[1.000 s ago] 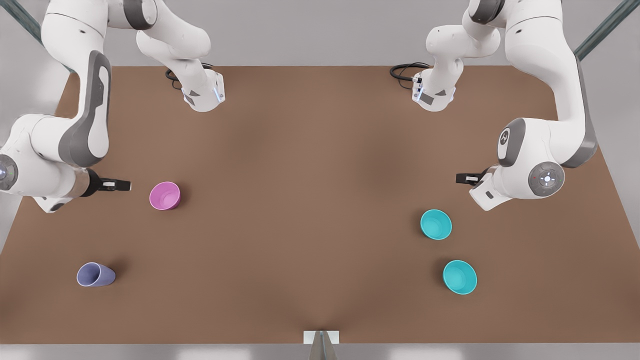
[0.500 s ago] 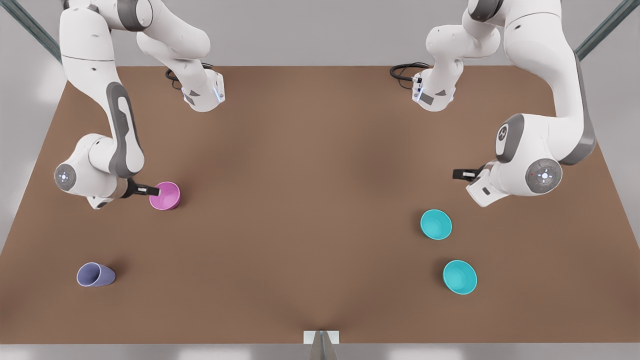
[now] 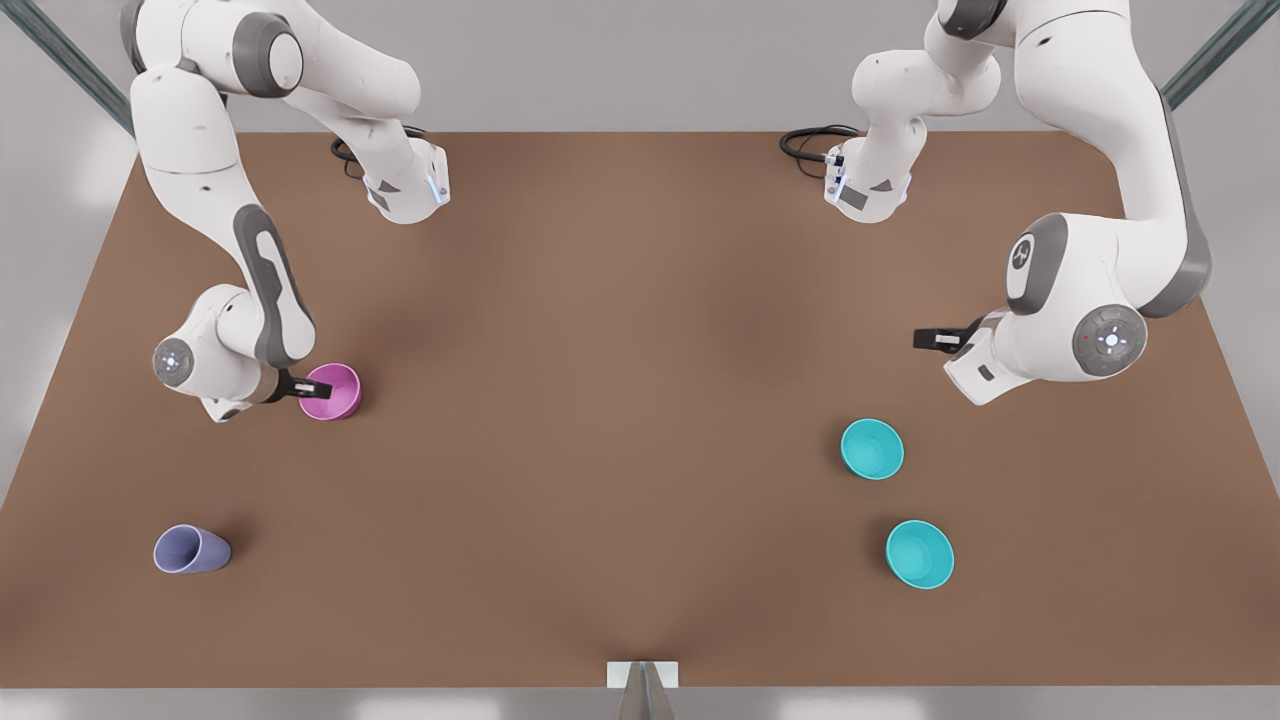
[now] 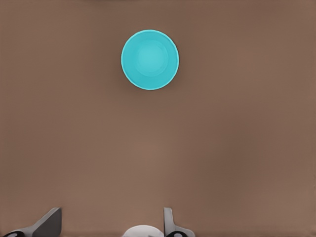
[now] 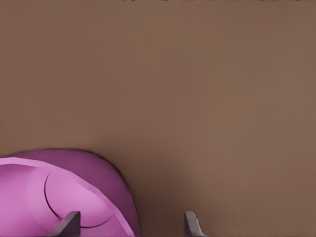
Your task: Stack the blue bowl on the pink bowl
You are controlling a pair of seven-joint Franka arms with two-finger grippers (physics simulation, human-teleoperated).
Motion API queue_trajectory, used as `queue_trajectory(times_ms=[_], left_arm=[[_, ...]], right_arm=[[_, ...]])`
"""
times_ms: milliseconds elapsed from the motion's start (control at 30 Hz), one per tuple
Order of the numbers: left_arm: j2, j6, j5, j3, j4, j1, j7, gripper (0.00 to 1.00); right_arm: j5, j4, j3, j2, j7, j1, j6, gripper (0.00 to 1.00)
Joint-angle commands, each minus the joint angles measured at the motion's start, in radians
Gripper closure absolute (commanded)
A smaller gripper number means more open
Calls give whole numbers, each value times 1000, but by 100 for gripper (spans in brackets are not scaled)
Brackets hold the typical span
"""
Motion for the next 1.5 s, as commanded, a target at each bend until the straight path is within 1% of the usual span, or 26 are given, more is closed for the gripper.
queue_trajectory(times_ms=[0,33,67,233,267,300,333,367,433,500,533,600,667,767,867,1000,1067,1133,1167,1200,1233,1300,1333,1367,1400,1467], left_arm=[[-1,-4,0,-1,0,-1,-3,0],[-1,-4,0,-1,0,-4,-3,0],[-1,-4,-1,-1,0,-4,-3,0],[-1,-4,-1,-1,-1,-3,-3,0],[-1,-6,-1,-1,-1,-1,-3,0],[-1,-6,-1,-1,-1,-1,-3,0],[-1,-7,-1,-1,-1,-1,-3,0],[-1,-7,-1,-1,-1,-1,-3,0],[-1,-10,-1,-1,-1,-1,-3,0],[-1,-15,-1,-1,-1,-3,-3,0],[-1,-15,-1,-1,-1,-3,-3,0],[-1,-15,-1,-1,-1,-3,-4,0],[0,-15,-1,-1,-4,-3,-4,0],[2,-13,0,-1,-4,-3,-4,0],[5,-10,-1,-1,-4,-3,-4,0],[25,7,2,1,-6,2,-4,0],[62,71,3,1,-18,14,-4,0],[140,203,3,2,-12,31,-15,0],[210,217,3,2,37,28,-40,0],[359,217,3,4,164,29,-86,0],[405,292,0,5,192,68,-118,0],[431,490,-4,10,106,98,-106,0],[451,594,-55,13,63,121,-44,0],[451,645,-113,14,8,126,51,0],[451,663,-125,14,-18,120,54,0],[450,723,-127,14,-79,95,55,0]], right_arm=[[2,3,1,4,-61,0,28,58],[0,7,1,4,-60,0,27,77],[0,13,2,4,-60,0,27,79],[39,46,5,-2,-92,0,13,79],[37,65,13,-6,-91,3,-35,79],[54,139,59,-17,-89,12,-134,79],[112,326,109,15,-77,28,-275,79],[115,498,114,92,-29,89,-322,79],[218,708,125,199,113,227,-322,79],[218,906,125,317,334,359,-312,79],[220,975,125,371,435,405,-303,79],[214,1055,123,457,541,482,-247,79],[209,1081,120,508,603,548,-227,79],[208,1080,117,549,641,623,-138,79],[206,1083,116,598,660,660,-49,79],[208,1133,119,641,693,673,-29,79],[209,1156,120,661,721,683,-4,79],[209,1156,122,667,721,689,16,78],[211,1156,122,669,722,689,22,56],[211,1155,122,669,724,689,25,27],[209,1152,122,669,722,692,34,0],[211,1152,122,669,721,692,37,0],[211,1152,120,666,721,692,37,0],[212,1153,114,650,721,687,24,0],[212,1153,113,617,721,669,-25,0],[209,1153,111,526,709,572,-171,0]])
